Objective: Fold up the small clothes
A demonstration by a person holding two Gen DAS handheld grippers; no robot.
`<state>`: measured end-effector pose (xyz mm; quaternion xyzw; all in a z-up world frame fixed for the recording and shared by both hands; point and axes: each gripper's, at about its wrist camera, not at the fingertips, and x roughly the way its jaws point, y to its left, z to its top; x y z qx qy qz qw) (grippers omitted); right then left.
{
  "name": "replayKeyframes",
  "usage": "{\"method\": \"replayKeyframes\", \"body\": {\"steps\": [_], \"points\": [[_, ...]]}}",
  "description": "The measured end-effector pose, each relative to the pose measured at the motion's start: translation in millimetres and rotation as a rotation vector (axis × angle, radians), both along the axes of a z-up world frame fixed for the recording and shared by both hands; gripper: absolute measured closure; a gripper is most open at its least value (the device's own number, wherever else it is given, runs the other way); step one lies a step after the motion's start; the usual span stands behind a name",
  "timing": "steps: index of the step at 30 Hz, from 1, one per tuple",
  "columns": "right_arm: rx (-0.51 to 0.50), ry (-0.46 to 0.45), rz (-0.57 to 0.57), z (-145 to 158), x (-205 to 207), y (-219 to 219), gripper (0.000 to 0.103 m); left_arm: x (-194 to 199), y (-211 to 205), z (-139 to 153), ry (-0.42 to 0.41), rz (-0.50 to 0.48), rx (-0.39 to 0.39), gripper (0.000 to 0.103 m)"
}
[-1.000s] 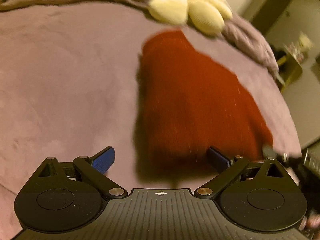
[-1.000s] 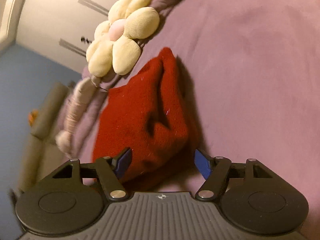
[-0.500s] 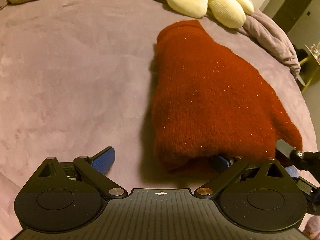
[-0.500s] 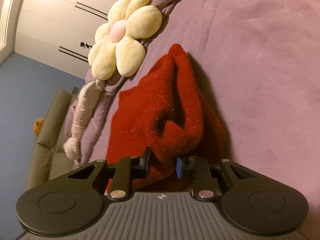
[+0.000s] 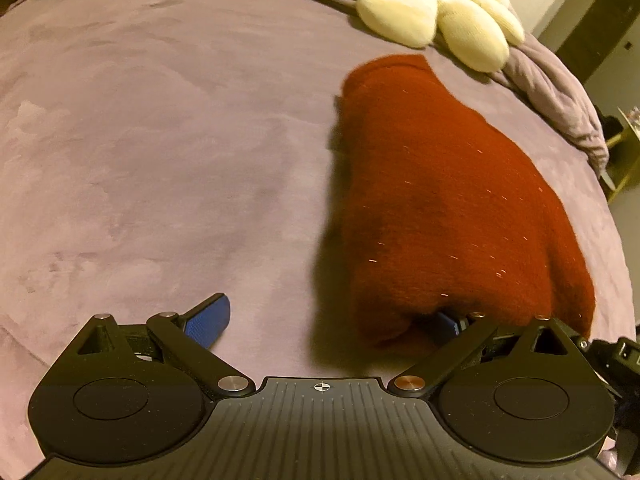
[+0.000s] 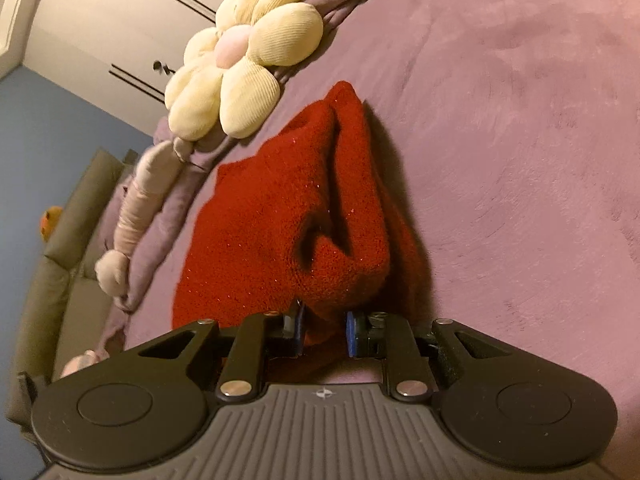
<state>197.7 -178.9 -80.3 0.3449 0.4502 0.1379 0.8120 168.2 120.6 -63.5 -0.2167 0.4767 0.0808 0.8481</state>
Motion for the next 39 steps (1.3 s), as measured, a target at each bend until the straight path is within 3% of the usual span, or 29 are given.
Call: {"method": "replayKeyframes", "body": {"steps": [3,5,9,16,20,22,25,27,32,39], "points": [[-0.070,-0.001,0.029,3,-1,2,0.081,-8,13,1,-0.005,0.014,-0.034,0.001],[-0.102,-0.034,0.044,11,-7,-1,0.074,-17,20,8,-0.018,0.034,-0.041,0.002],[-0.184,-0.137,0.016,38,-18,-12,0.066,-30,31,29,-0.082,0.074,0.012,0.002],[-0.302,-0.284,0.062,78,-1,18,0.065,12,23,47,-0.122,0.008,0.053,0.002],[-0.400,-0.270,0.145,69,23,47,0.068,43,6,33,-0.078,-0.019,0.097,0.000],[-0.511,-0.257,0.173,58,30,59,0.082,48,3,29,-0.088,-0.032,0.122,0.000],[-0.625,-0.252,0.196,37,34,60,0.085,51,0,22,-0.079,-0.055,0.189,0.000],[-0.634,-0.263,0.199,29,34,59,0.085,48,1,14,-0.076,-0.057,0.203,0.000],[-0.605,-0.262,0.213,46,22,60,0.084,28,13,21,-0.081,0.008,0.114,0.001],[-0.506,-0.303,0.228,59,-8,68,0.083,10,7,23,-0.066,-0.022,0.124,0.001]]}}
